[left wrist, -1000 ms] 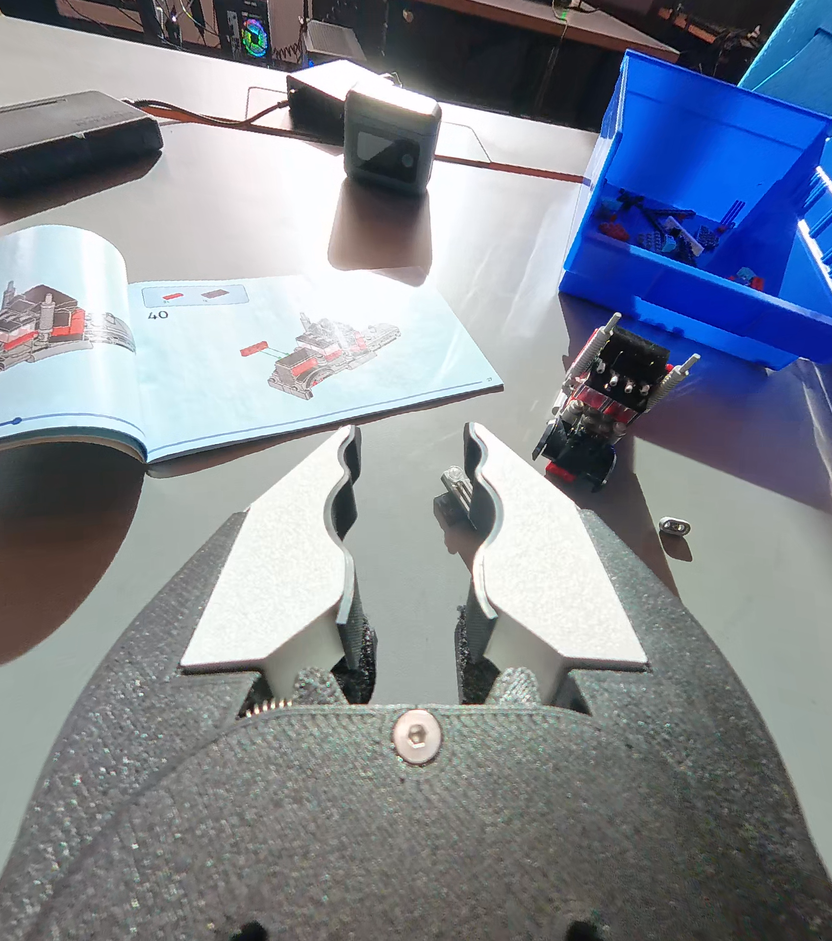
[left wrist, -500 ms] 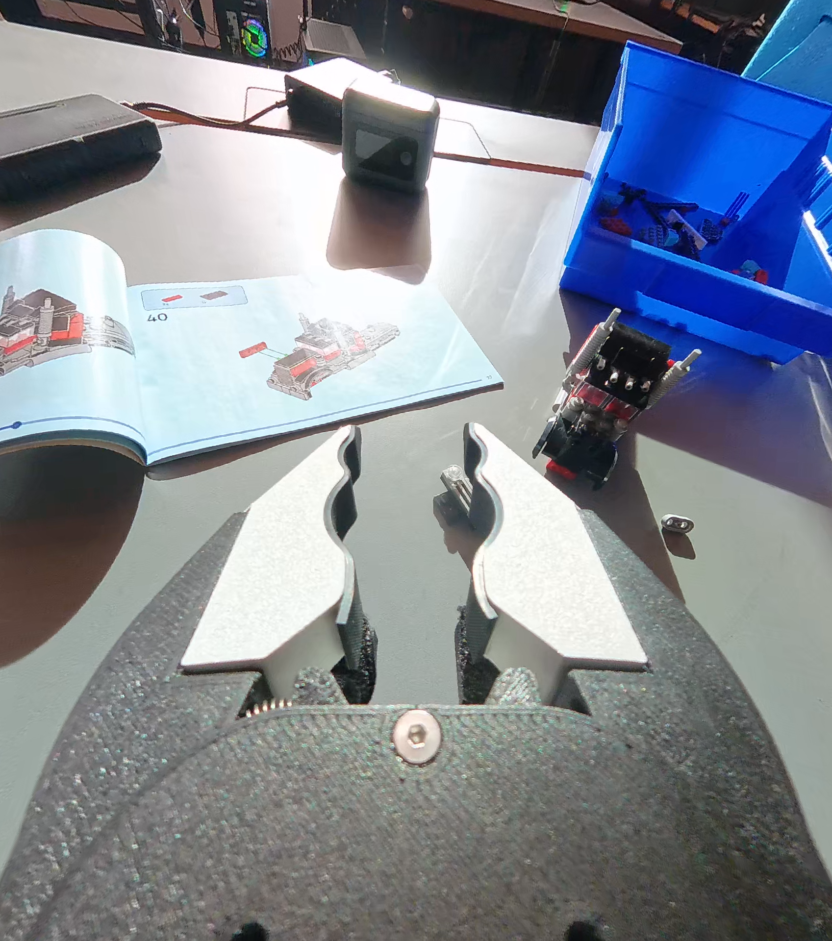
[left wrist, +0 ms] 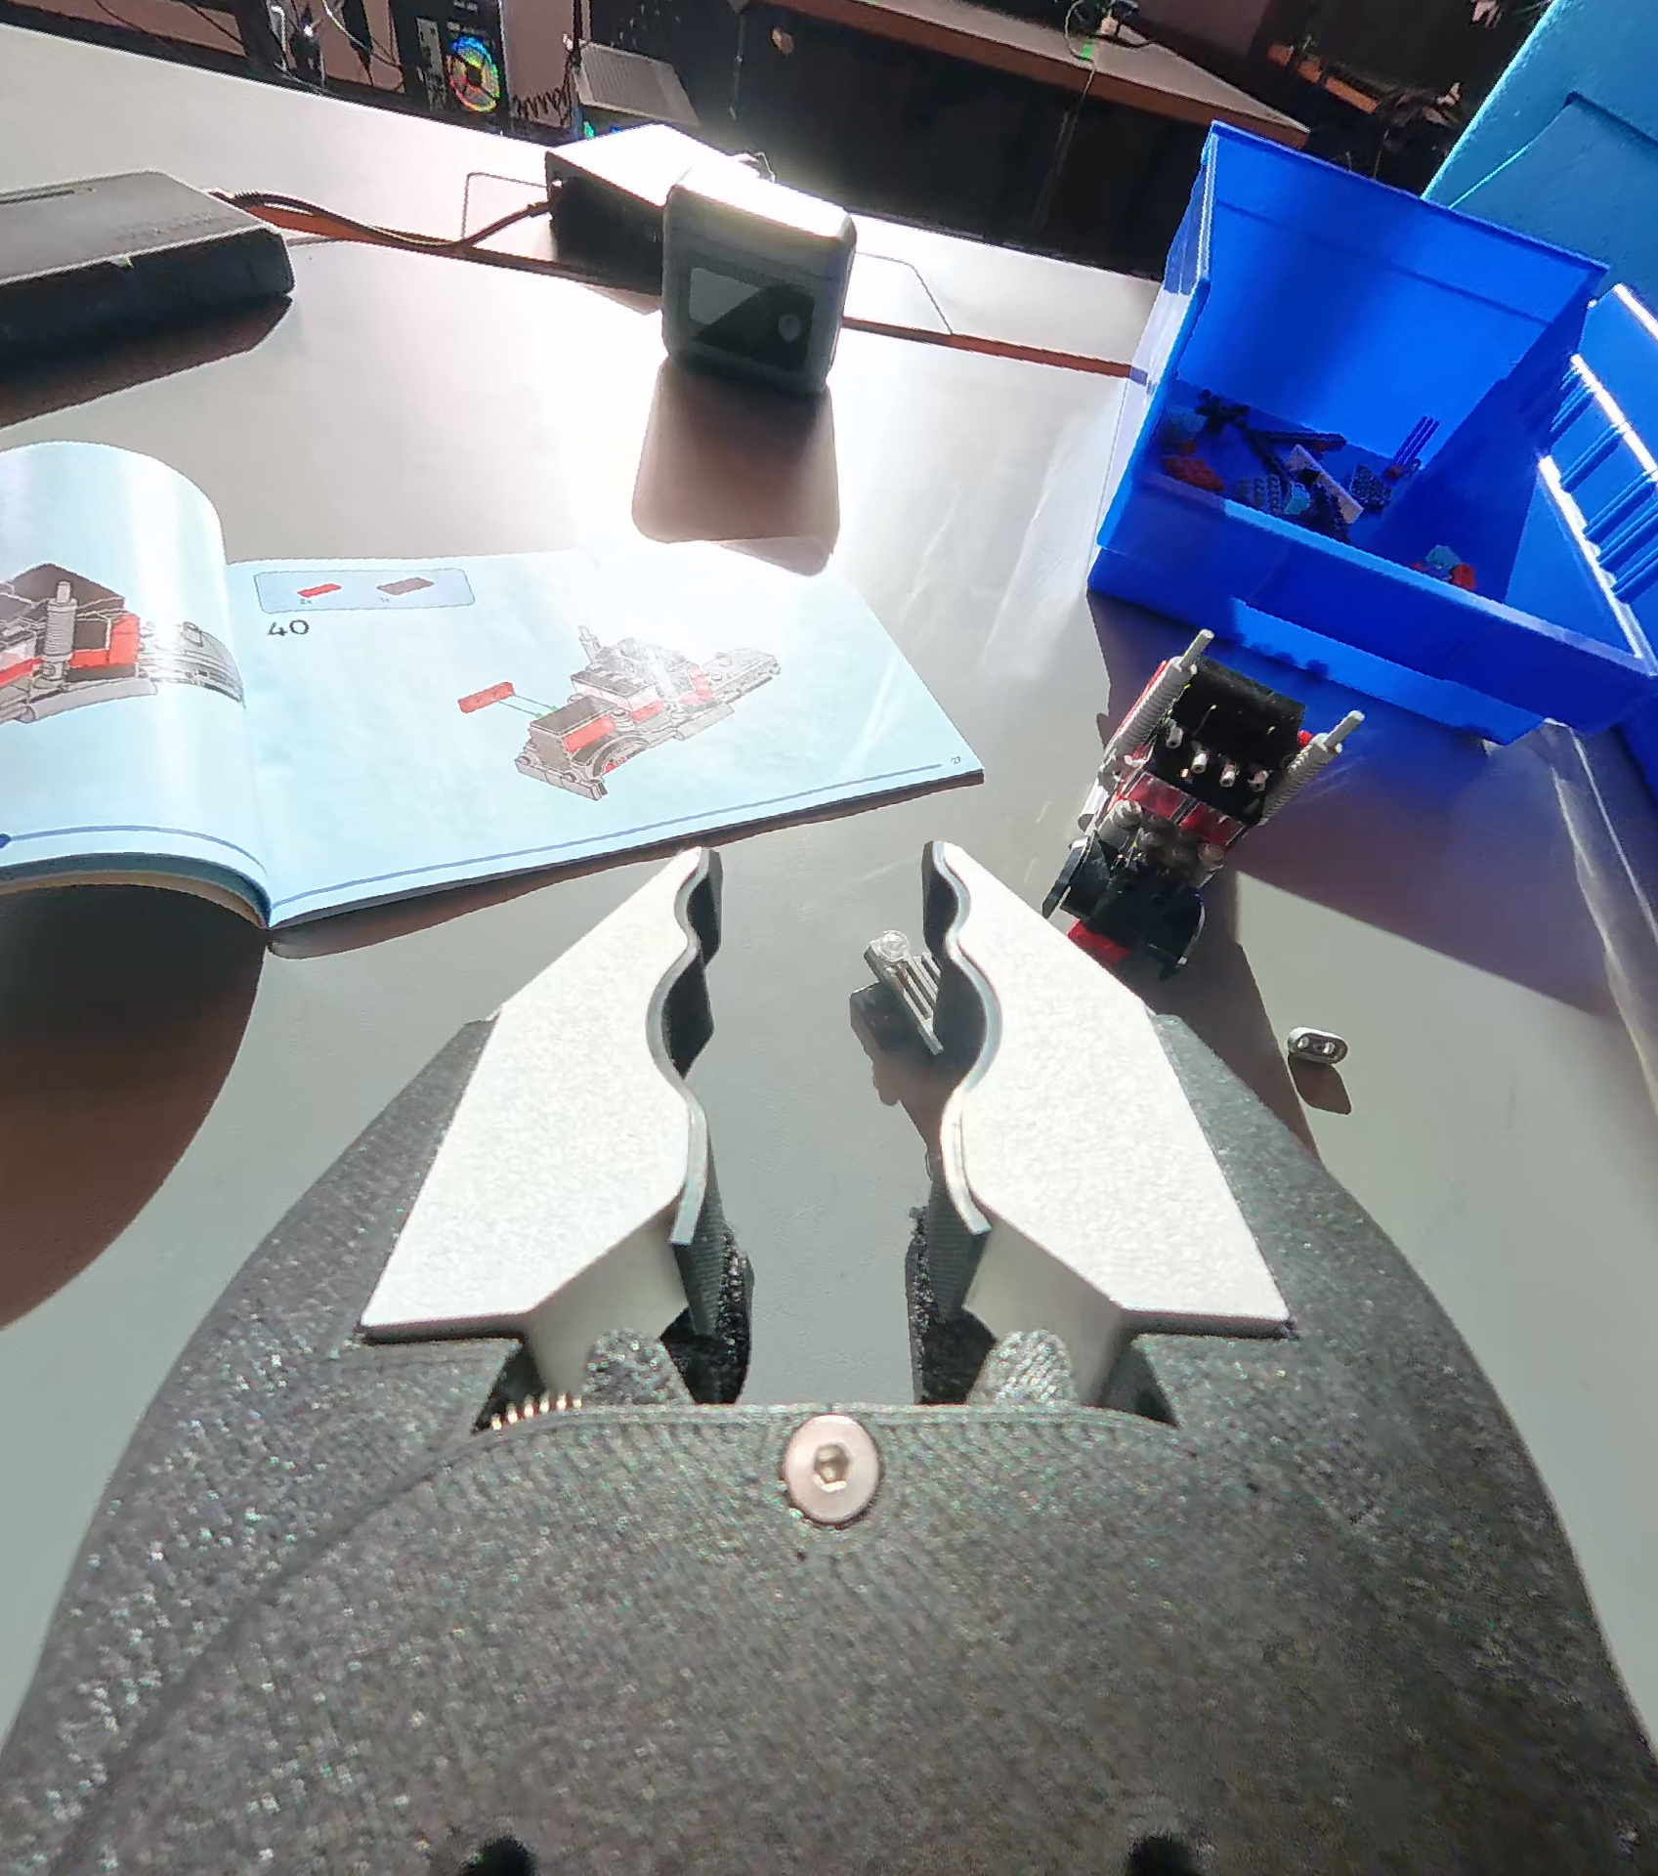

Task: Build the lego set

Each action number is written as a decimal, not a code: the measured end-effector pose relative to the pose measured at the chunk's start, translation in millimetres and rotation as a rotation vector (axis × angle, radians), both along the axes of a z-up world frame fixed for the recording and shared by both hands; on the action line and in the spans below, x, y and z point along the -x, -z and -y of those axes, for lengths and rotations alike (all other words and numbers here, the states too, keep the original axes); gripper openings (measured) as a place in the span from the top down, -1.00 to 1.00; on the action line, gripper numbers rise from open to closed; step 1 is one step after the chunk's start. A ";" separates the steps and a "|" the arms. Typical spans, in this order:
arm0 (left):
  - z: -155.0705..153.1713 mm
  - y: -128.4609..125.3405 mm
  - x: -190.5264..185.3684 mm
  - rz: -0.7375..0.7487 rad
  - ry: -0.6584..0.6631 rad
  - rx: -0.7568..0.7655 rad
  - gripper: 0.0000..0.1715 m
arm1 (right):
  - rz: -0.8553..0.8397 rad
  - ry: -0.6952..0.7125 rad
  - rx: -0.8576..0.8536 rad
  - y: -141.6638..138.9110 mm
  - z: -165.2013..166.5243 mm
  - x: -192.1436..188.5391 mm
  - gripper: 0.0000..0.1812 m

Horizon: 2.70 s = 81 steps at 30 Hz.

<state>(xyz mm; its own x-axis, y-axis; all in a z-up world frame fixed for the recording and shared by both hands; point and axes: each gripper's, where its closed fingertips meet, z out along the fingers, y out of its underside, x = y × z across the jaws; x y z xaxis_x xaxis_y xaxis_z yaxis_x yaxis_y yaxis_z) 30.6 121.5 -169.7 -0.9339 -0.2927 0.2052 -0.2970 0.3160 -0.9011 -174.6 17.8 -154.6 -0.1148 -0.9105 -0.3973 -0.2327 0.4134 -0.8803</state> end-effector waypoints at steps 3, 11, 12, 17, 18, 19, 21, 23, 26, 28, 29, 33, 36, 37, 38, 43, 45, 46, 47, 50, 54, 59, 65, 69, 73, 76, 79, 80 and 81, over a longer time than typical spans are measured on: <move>1.1 2.3 1.0 0.001 0.007 -0.016 0.55 | 0.020 -0.005 -0.018 -2.2 0.4 1.1 0.62; 3.7 4.1 6.7 0.029 0.038 -0.039 0.55 | 0.077 -0.089 -0.010 -10.9 -12.7 2.3 0.61; 3.8 4.3 6.7 0.032 0.037 -0.041 0.55 | 0.090 -0.102 -0.013 -12.8 -14.3 2.9 0.61; 4.9 7.3 6.0 0.058 0.024 -0.073 0.56 | 0.144 -0.136 -0.050 -19.5 -16.5 6.4 0.61; 5.6 8.4 6.1 0.064 0.024 -0.083 0.56 | 0.146 -0.136 -0.055 -19.7 -16.1 6.6 0.61; 6.2 9.7 6.3 0.071 0.024 -0.094 0.57 | 0.145 -0.135 -0.056 -19.4 -15.7 6.6 0.61; 7.2 12.0 7.0 0.086 0.024 -0.116 0.57 | 0.143 -0.137 -0.061 -19.1 -15.8 6.5 0.61; 8.1 13.5 8.3 0.101 0.029 -0.132 0.58 | 0.147 -0.136 -0.071 -19.2 -15.0 6.9 0.60; 8.9 15.3 9.2 0.104 0.035 -0.146 0.58 | 0.149 -0.137 -0.082 -19.2 -14.2 7.1 0.60; 8.9 15.9 8.7 0.091 0.037 -0.146 0.58 | 0.149 -0.137 -0.083 -19.2 -14.1 7.2 0.60; 8.8 15.8 8.4 0.084 0.036 -0.143 0.59 | 0.149 -0.138 -0.085 -19.1 -14.1 7.2 0.60; 8.2 14.3 7.3 0.066 0.034 -0.127 0.59 | 0.151 -0.141 -0.091 -19.2 -14.0 7.5 0.60; 8.2 14.6 7.2 0.065 0.033 -0.130 0.59 | 0.153 -0.143 -0.093 -19.4 -14.1 7.8 0.60; 8.3 15.0 7.2 0.068 0.033 -0.133 0.59 | 0.154 -0.143 -0.094 -19.4 -14.0 7.8 0.60; 8.5 15.2 7.5 0.070 0.033 -0.136 0.59 | 0.155 -0.143 -0.095 -19.5 -14.1 8.0 0.60; 8.9 16.3 8.1 0.078 0.036 -0.146 0.59 | 0.157 -0.144 -0.097 -19.7 -13.7 8.2 0.60; 8.9 16.5 7.9 0.077 0.035 -0.148 0.59 | 0.158 -0.145 -0.098 -19.8 -13.8 8.2 0.60; 8.9 16.5 8.0 0.077 0.035 -0.148 0.59 | 0.158 -0.145 -0.099 -19.7 -13.8 8.3 0.60; 9.0 16.7 7.9 0.077 0.035 -0.149 0.59 | 0.159 -0.145 -0.099 -19.9 -13.8 8.3 0.60; 9.0 17.0 8.1 0.078 0.036 -0.151 0.59 | 0.159 -0.145 -0.100 -19.9 -13.8 8.4 0.60; 9.1 17.5 8.0 0.076 0.036 -0.153 0.59 | 0.152 -0.146 -0.102 -18.8 -13.8 7.5 0.60; 9.2 19.3 7.3 0.081 0.030 -0.167 0.59 | 0.156 -0.149 -0.108 -19.2 -13.8 7.7 0.60; 10.5 23.9 8.8 0.125 0.029 -0.212 0.59 | 0.170 -0.165 -0.132 -20.7 -13.5 12.2 0.59; 10.7 25.2 9.1 0.163 0.021 -0.235 0.59 | 0.171 -0.169 -0.154 -20.4 -9.9 17.3 0.59; 10.1 25.2 7.3 0.171 0.005 -0.238 0.58 | 0.167 -0.162 -0.170 -19.3 -4.5 21.4 0.59; 9.7 25.4 5.9 0.153 -0.002 -0.234 0.58 | 0.169 -0.168 -0.182 -19.6 -3.9 22.5 0.58; 9.2 25.3 5.0 0.132 -0.005 -0.227 0.58 | 0.164 -0.172 -0.185 -18.8 -4.4 21.9 0.58; 9.3 25.3 4.9 0.128 -0.004 -0.226 0.58 | 0.161 -0.174 -0.185 -18.5 -4.6 21.6 0.58; 9.3 25.5 5.1 0.126 -0.003 -0.227 0.59 | 0.159 -0.174 -0.186 -18.2 -4.7 21.4 0.58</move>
<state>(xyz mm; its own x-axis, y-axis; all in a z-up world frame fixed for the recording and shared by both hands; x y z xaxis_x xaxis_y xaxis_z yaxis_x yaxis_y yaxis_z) 25.5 112.1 -195.2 -0.9470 -0.3208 0.0163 -0.1884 0.5134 -0.8372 -196.0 22.5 -136.5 0.1139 -0.8211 -0.5593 -0.1791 0.5368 -0.8245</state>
